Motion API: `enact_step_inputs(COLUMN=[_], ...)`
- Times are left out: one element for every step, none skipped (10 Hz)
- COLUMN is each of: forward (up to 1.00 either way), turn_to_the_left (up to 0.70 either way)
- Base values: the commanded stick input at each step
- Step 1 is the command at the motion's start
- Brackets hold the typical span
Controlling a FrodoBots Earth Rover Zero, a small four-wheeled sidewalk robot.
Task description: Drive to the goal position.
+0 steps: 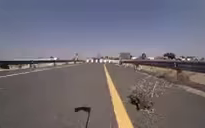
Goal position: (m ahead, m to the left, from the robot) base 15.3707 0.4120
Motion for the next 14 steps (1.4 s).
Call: enact_step_inputs(forward=[1.00,1.00,1.00,1.00,1.00,1.00,1.00,1.00,1.00,1.00,1.00,1.00,1.00,1.00], turn_to_the_left=[-0.01,-0.01,-0.01,-0.01,-0.01,-0.01,-0.01,-0.01,-0.01,-0.01,-0.01,-0.01,-0.01,-0.01])
